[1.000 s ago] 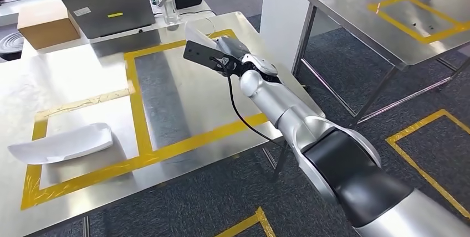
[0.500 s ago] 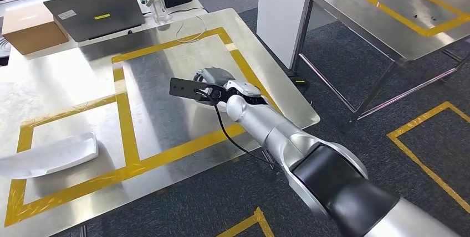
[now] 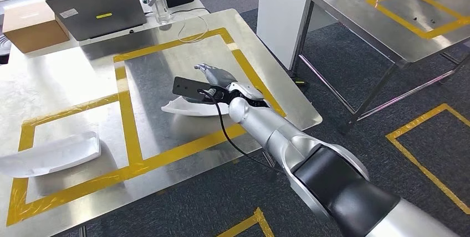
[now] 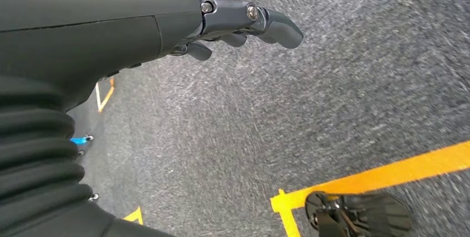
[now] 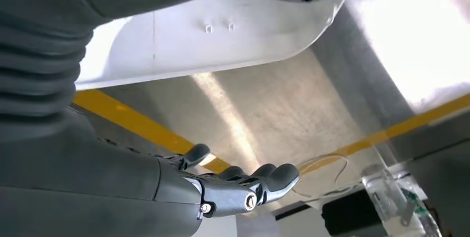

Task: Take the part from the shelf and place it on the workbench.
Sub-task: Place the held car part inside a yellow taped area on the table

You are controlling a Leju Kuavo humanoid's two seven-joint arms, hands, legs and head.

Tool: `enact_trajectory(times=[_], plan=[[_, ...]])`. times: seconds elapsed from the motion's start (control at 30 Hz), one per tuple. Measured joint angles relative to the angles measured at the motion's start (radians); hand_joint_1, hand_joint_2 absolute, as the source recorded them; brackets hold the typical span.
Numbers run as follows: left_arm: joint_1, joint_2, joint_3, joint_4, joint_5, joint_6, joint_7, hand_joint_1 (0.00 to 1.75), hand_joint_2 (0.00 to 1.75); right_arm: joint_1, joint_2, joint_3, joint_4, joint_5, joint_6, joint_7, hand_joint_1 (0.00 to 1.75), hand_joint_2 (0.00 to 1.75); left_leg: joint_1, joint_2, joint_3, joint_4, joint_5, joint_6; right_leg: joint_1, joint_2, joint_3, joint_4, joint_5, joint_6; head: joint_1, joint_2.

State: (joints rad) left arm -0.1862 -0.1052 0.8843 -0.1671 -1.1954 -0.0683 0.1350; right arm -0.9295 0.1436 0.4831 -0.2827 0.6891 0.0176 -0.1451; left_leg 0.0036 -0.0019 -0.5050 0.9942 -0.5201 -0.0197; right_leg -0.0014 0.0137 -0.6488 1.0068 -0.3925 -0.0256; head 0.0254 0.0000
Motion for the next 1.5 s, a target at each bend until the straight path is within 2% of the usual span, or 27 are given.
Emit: enact_trajectory(times=[0.1, 0.17, 0.2, 0.27, 0.33, 0.37, 0.43, 0.47, 0.53, 0.63, 0.7, 0.77, 0.83, 0.87, 0.93, 1.0, 1.07, 1.13, 1.17, 1.2, 1.27, 1.3, 1.33, 1.37, 1.4, 1.43, 1.5], plan=[[0.000, 0.001, 0.000, 0.000, -0.001, 0.003, 0.002, 0.00, 0.00, 0.000, -0.004, -0.003, -0.001, -0.013, -0.013, -0.020, 0.00, 0.00, -0.002, 0.000, -0.003, 0.002, -0.001, 0.006, -0.002, 0.000, 0.001, -0.002, 0.001, 0.004, 0.000, 0.000], [0.002, 0.000, -0.001, 0.000, -0.001, 0.015, 0.006, 0.00, 0.00, -0.004, -0.018, -0.028, -0.019, -0.074, -0.030, -0.109, 0.00, 0.00, 0.008, 0.005, 0.014, -0.028, 0.020, 0.016, 0.001, 0.002, -0.005, 0.013, -0.012, 0.014, 0.001, 0.000], [0.004, -0.001, -0.001, 0.000, -0.002, 0.022, 0.008, 0.00, 0.00, -0.009, -0.027, -0.048, -0.034, -0.120, -0.035, -0.173, 0.00, 0.00, 0.013, 0.008, 0.022, -0.044, 0.032, 0.021, 0.001, 0.002, -0.021, 0.051, -0.035, 0.022, 0.003, 0.000], [0.010, -0.003, -0.002, 0.001, -0.004, 0.036, 0.006, 0.00, 0.00, -0.016, -0.043, -0.086, -0.078, -0.204, -0.025, -0.279, 0.00, 0.00, 0.021, 0.013, 0.029, -0.057, 0.045, 0.022, -0.002, 0.000, -0.077, 0.184, -0.098, 0.039, 0.008, 0.000], [0.016, -0.005, -0.004, 0.001, -0.006, 0.045, 0.000, 0.00, 0.00, -0.007, -0.056, -0.102, -0.144, -0.264, -0.014, -0.321, 0.00, 0.00, 0.027, 0.014, 0.021, -0.042, 0.039, 0.016, -0.014, -0.003, -0.108, 0.254, -0.106, 0.052, 0.008, 0.000], [0.019, -0.007, -0.004, 0.001, -0.005, 0.051, -0.005, 0.00, 0.00, 0.001, -0.064, -0.105, -0.192, -0.299, -0.011, -0.332, 0.00, 0.00, 0.032, 0.013, 0.017, -0.032, 0.034, 0.010, -0.020, -0.006, -0.097, 0.233, -0.084, 0.059, 0.008, 0.000], [0.025, -0.010, -0.004, 0.001, 0.003, 0.062, -0.014, 0.00, 0.00, 0.019, -0.081, -0.108, -0.302, -0.367, -0.013, -0.347, 0.00, 0.00, 0.041, 0.013, 0.006, -0.006, 0.019, -0.006, -0.030, -0.013, -0.036, 0.118, -0.037, 0.075, 0.008, 0.000], [0.027, -0.010, -0.004, 0.000, 0.008, 0.066, -0.020, 0.00, 0.00, 0.033, -0.088, -0.109, -0.362, -0.395, -0.017, -0.352, 0.00, 0.00, 0.043, 0.013, -0.003, 0.007, 0.011, -0.015, -0.031, -0.013, -0.013, 0.077, -0.025, 0.076, 0.010, 0.000], [0.032, -0.010, -0.004, 0.000, 0.012, 0.071, -0.031, 0.00, 0.00, 0.081, -0.103, -0.112, -0.494, -0.434, -0.029, -0.362, 0.00, 0.00, 0.041, 0.010, -0.015, 0.027, -0.002, -0.032, -0.028, -0.009, 0.001, 0.057, -0.042, 0.057, 0.010, 0.000], [0.049, -0.011, -0.004, 0.000, 0.012, 0.077, -0.043, 0.00, 0.00, 0.175, -0.122, -0.115, -0.703, -0.459, -0.046, -0.365, 0.00, 0.00, 0.042, 0.007, -0.020, 0.042, -0.016, -0.046, -0.028, -0.006, -0.008, 0.064, -0.050, 0.021, 0.010, 0.000], [0.061, -0.011, -0.004, 0.000, 0.011, 0.080, -0.045, 0.00, 0.00, 0.232, -0.129, -0.117, -0.821, -0.465, -0.053, -0.363, 0.00, 0.00, 0.040, 0.007, -0.044, 0.104, -0.068, -0.045, -0.026, -0.006, -0.012, 0.060, -0.044, 0.008, 0.007, 0.000], [0.066, -0.011, -0.004, 0.000, 0.005, 0.080, -0.046, 0.00, 0.00, 0.289, -0.140, -0.120, -0.918, -0.468, -0.058, -0.359, 0.00, 0.00, 0.033, 0.007, -0.088, 0.221, -0.142, -0.038, -0.020, -0.007, -0.018, 0.058, -0.037, -0.001, 0.005, 0.000], [0.069, -0.011, -0.005, 0.000, -0.005, 0.078, -0.047, 0.00, 0.00, 0.343, -0.155, -0.123, -0.996, -0.465, -0.062, -0.359, 0.00, 0.00, 0.023, 0.006, -0.109, 0.293, -0.169, -0.026, -0.009, -0.009, -0.028, 0.057, -0.028, -0.009, 0.005, 0.000], [0.070, -0.011, -0.007, 0.000, -0.010, 0.077, -0.047, 0.00, 0.00, 0.365, -0.161, -0.124, -1.029, -0.461, -0.063, -0.362, 0.00, 0.00, 0.017, 0.006, -0.097, 0.281, -0.155, -0.017, -0.004, -0.009, -0.035, 0.057, -0.023, -0.012, 0.005, 0.000], [0.068, -0.010, -0.010, 0.000, -0.017, 0.076, -0.048, 0.00, 0.00, 0.396, -0.174, -0.124, -1.084, -0.452, -0.066, -0.370, 0.00, 0.00, 0.002, 0.005, -0.028, 0.167, -0.104, 0.010, 0.005, -0.007, -0.048, 0.057, -0.008, -0.014, 0.005, 0.000], [0.063, -0.008, -0.015, -0.001, -0.020, 0.075, -0.049, 0.00, 0.00, 0.418, -0.183, -0.124, -1.125, -0.448, -0.066, -0.375, 0.00, 0.00, -0.012, 0.008, 0.029, 0.063, -0.070, 0.028, 0.008, -0.006, -0.054, 0.053, 0.009, -0.010, 0.007, 0.000], [0.058, -0.006, -0.020, -0.003, -0.021, 0.071, -0.053, 0.00, 0.00, 0.435, -0.189, -0.125, -1.152, -0.444, -0.065, -0.376, 0.00, 0.00, -0.021, 0.010, 0.032, 0.038, -0.056, 0.031, 0.004, -0.008, -0.052, 0.041, 0.027, 0.004, 0.007, 0.000], [0.054, -0.006, -0.024, -0.005, -0.021, 0.065, -0.057, 0.00, 0.00, 0.447, -0.196, -0.125, -1.168, -0.437, -0.065, -0.380, 0.00, 0.00, -0.019, 0.011, 0.020, 0.023, -0.031, 0.036, 0.003, -0.008, -0.055, 0.031, 0.039, 0.018, 0.006, 0.000], [0.053, -0.005, -0.024, -0.005, -0.020, 0.063, -0.059, 0.00, 0.00, 0.451, -0.199, -0.125, -1.175, -0.435, -0.065, -0.382, 0.00, 0.00, -0.016, 0.013, 0.013, 0.015, -0.015, 0.042, 0.003, -0.007, -0.061, 0.038, 0.021, 0.024, 0.006, 0.000], [0.052, -0.004, -0.024, -0.006, -0.018, 0.062, -0.061, 0.00, 0.00, 0.453, -0.202, -0.125, -1.180, -0.433, -0.065, -0.384, 0.00, 0.00, -0.011, 0.015, 0.003, 0.009, 0.002, 0.045, 0.003, -0.006, -0.070, 0.063, -0.016, 0.031, 0.007, 0.000], [0.051, -0.002, -0.024, -0.006, -0.011, 0.061, -0.064, 0.00, 0.00, 0.458, -0.205, -0.125, -1.186, -0.431, -0.062, -0.386, 0.00, 0.00, -0.009, 0.017, -0.023, 0.008, 0.029, 0.050, -0.003, -0.007, -0.096, 0.171, -0.121, 0.043, 0.009, 0.000], [0.052, -0.002, -0.024, -0.006, -0.007, 0.061, -0.065, 0.00, 0.00, 0.460, -0.206, -0.125, -1.187, -0.429, -0.060, -0.383, 0.00, 0.00, -0.009, 0.018, -0.039, 0.010, 0.041, 0.050, -0.005, -0.008, -0.106, 0.234, -0.154, 0.048, 0.009, 0.000], [0.053, -0.002, -0.024, -0.006, -0.003, 0.061, -0.065, 0.00, 0.00, 0.462, -0.206, -0.125, -1.188, -0.425, -0.056, -0.380, 0.00, 0.00, -0.009, 0.018, -0.055, 0.014, 0.051, 0.049, -0.007, -0.009, -0.106, 0.280, -0.165, 0.051, 0.009, 0.000], [0.055, -0.003, -0.024, -0.006, -0.001, 0.062, -0.065, 0.00, 0.00, 0.463, -0.206, -0.124, -1.188, -0.420, -0.054, -0.375, 0.00, 0.00, -0.008, 0.019, -0.072, 0.018, 0.060, 0.047, -0.008, -0.009, -0.093, 0.297, -0.154, 0.054, 0.009, 0.000], [0.056, -0.003, -0.024, -0.006, 0.000, 0.063, -0.065, 0.00, 0.00, 0.463, -0.206, -0.124, -1.190, -0.414, -0.052, -0.372, 0.00, 0.00, -0.007, 0.020, -0.088, 0.024, 0.068, 0.044, -0.009, -0.009, -0.062, 0.277, -0.132, 0.055, 0.009, 0.000], [0.058, -0.003, -0.024, -0.006, 0.001, 0.065, -0.064, 0.00, 0.00, 0.462, -0.206, -0.123, -1.192, -0.408, -0.051, -0.371, 0.00, 0.00, -0.006, 0.020, -0.102, 0.032, 0.074, 0.041, -0.010, -0.010, -0.014, 0.223, -0.114, 0.055, 0.009, 0.000], [0.062, -0.003, -0.024, -0.006, 0.007, 0.071, -0.061, 0.00, 0.00, 0.460, -0.205, -0.122, -1.197, -0.401, -0.049, -0.372, 0.00, 0.00, -0.006, 0.019, -0.124, 0.046, 0.084, 0.031, -0.007, -0.010, 0.080, 0.095, -0.116, 0.046, 0.010, 0.000]])
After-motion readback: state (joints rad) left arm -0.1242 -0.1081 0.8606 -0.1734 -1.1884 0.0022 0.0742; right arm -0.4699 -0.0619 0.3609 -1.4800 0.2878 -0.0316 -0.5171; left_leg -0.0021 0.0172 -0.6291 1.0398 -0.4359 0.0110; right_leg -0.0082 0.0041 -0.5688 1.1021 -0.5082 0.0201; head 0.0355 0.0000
